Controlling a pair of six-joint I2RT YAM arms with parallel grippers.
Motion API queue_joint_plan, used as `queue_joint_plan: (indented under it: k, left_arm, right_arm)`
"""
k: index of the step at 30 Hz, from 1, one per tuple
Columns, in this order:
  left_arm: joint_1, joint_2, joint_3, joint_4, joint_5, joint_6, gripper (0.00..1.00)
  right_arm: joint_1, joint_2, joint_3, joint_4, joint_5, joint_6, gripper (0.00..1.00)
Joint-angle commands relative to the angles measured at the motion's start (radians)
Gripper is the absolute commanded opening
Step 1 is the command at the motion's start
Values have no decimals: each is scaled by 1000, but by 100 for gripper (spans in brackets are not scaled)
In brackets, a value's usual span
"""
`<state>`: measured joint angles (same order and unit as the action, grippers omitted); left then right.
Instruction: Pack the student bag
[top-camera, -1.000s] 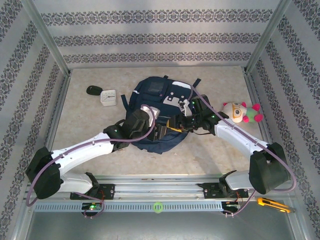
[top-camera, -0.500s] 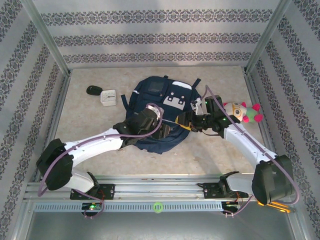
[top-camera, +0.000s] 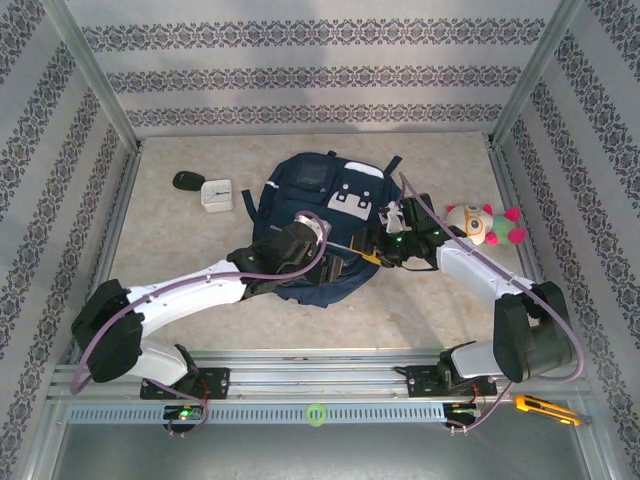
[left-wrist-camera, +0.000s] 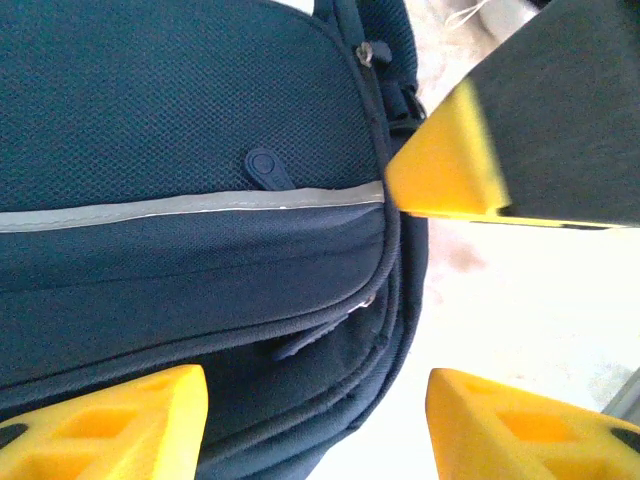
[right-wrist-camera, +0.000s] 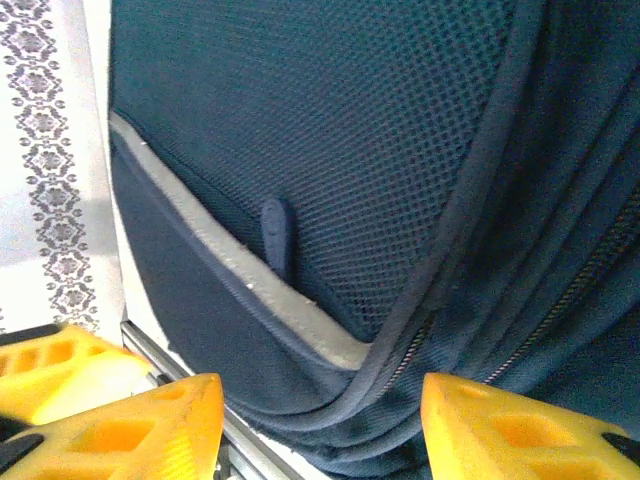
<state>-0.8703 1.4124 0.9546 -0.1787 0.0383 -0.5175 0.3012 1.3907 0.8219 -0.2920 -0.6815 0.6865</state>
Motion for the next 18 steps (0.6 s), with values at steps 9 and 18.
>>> queue_joint_plan:
  k: [9, 18]
  left_arm:
    - [-13, -34, -40, -22, -39, -13, 59]
    - [-14, -37, -72, 69, 13, -18, 58]
  right_arm:
    - [7, 28, -33, 218, -45, 126, 36]
    - [22, -45, -79, 459, -49, 277, 26]
